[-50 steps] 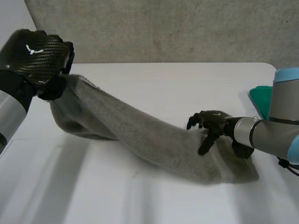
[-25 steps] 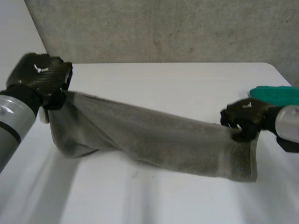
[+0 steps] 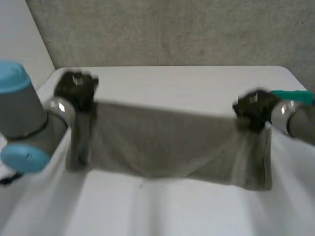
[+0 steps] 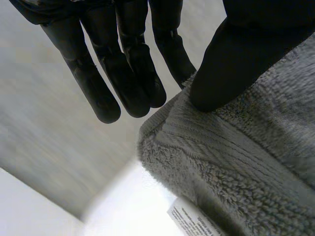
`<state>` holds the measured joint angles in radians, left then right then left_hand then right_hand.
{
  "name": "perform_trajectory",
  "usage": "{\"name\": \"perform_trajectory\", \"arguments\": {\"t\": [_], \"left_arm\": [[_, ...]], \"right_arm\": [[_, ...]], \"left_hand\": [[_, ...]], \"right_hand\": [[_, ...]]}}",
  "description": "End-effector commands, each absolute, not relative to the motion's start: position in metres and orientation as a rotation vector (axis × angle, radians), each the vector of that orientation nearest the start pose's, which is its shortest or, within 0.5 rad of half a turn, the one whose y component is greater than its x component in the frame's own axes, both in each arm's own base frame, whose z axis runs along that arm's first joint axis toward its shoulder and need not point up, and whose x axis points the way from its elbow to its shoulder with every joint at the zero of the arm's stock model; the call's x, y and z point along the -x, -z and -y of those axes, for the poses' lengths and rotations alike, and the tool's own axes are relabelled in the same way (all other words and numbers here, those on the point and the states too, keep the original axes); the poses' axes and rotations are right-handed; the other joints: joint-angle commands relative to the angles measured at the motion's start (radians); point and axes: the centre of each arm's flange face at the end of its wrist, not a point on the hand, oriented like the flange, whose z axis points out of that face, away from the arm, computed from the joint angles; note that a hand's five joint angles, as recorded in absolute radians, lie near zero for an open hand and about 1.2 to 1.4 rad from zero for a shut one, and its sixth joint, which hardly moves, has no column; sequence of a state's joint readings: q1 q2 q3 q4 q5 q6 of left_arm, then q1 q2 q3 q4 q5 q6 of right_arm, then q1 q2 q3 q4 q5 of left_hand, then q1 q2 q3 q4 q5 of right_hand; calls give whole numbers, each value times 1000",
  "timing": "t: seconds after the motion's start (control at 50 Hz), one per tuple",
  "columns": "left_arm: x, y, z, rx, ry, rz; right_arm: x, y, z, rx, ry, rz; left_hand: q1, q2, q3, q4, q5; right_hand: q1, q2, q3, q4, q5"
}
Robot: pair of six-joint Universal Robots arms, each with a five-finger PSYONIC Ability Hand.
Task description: Fold the laundry.
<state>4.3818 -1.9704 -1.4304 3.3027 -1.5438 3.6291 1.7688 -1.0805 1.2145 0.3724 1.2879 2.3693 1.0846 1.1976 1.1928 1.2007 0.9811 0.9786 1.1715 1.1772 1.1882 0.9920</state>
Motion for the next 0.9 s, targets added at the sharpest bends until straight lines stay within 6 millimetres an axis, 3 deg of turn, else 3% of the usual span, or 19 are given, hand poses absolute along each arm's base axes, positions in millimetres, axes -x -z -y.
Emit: {"name": "perform_trajectory", "arguments": {"t": [0.02, 0.04, 0.06, 0.08, 0.14, 0.2, 0.36, 0.38, 0.44, 0.46, 0.52, 0.54, 0.6, 0.62, 0.68, 0.82, 0.9], "left_arm": [[263, -344, 362, -681, 2543, -1480], [265, -353, 362, -654, 2588, -1410], [265, -362, 362, -627, 2629, -1342], [263, -385, 357, -558, 2708, -1191], [256, -419, 343, -464, 2791, -998], [253, -423, 329, -459, 2806, -973], [248, -350, 315, -596, 2662, -1299], [246, -331, 312, -628, 2620, -1374], [241, -300, 307, -669, 2541, -1489], [238, -280, 303, -699, 2487, -1561], [235, -254, 296, -738, 2415, -1657], [233, -241, 291, -755, 2378, -1707], [232, -216, 285, -799, 2302, -1800], [233, -197, 281, -837, 2239, -1874], [234, -174, 273, -893, 2150, -1970], [225, -149, 248, -1042, 1863, -2149], [213, -154, 222, -1160, 1648, -2203]], "right_arm": [[-257, -344, 375, 1093, 2424, -1841], [-258, -356, 376, 1044, 2476, -1780], [-258, -382, 376, 953, 2580, -1651], [-258, -394, 374, 912, 2625, -1587], [-254, -426, 367, 798, 2742, -1424], [-253, -430, 360, 793, 2752, -1410], [-251, -364, 345, 929, 2524, -1683], [-250, -345, 340, 975, 2465, -1744], [-248, -314, 331, 1066, 2355, -1820], [-247, -292, 324, 1130, 2266, -1864], [-247, -259, 311, 1214, 2133, -1918], [-246, -240, 302, 1255, 2052, -1951], [-245, -212, 293, 1302, 1941, -2012], [-244, -189, 288, 1334, 1845, -2070], [-241, -158, 282, 1400, 1715, -2143], [-234, -148, 265, 1565, 1559, -2196], [-226, -166, 249, 1623, 1428, -2242]], "left_hand": [[312, 199, 203, 196, 241], [312, 199, 203, 196, 241], [312, 199, 203, 196, 241], [312, 199, 203, 196, 241], [312, 199, 203, 196, 241], [312, 199, 203, 196, 241], [312, 199, 203, 196, 241], [312, 199, 203, 196, 241], [312, 199, 203, 196, 241], [312, 199, 203, 196, 241], [312, 199, 203, 196, 241], [312, 199, 203, 196, 241], [312, 199, 203, 196, 241], [312, 199, 203, 196, 241], [312, 199, 203, 196, 241], [312, 199, 203, 196, 241], [312, 199, 203, 196, 241]], "right_hand": [[418, 225, 219, 208, 230], [418, 225, 219, 208, 230], [418, 225, 219, 208, 230], [418, 225, 219, 208, 230], [418, 225, 219, 208, 230], [418, 225, 219, 208, 230], [418, 225, 219, 208, 230], [418, 225, 219, 208, 230], [418, 225, 219, 208, 230], [418, 225, 219, 208, 230], [418, 225, 219, 208, 230], [418, 225, 219, 208, 230], [418, 225, 219, 208, 230], [418, 225, 219, 208, 230], [418, 225, 219, 208, 230], [418, 225, 219, 208, 230], [418, 225, 219, 208, 230]]}}
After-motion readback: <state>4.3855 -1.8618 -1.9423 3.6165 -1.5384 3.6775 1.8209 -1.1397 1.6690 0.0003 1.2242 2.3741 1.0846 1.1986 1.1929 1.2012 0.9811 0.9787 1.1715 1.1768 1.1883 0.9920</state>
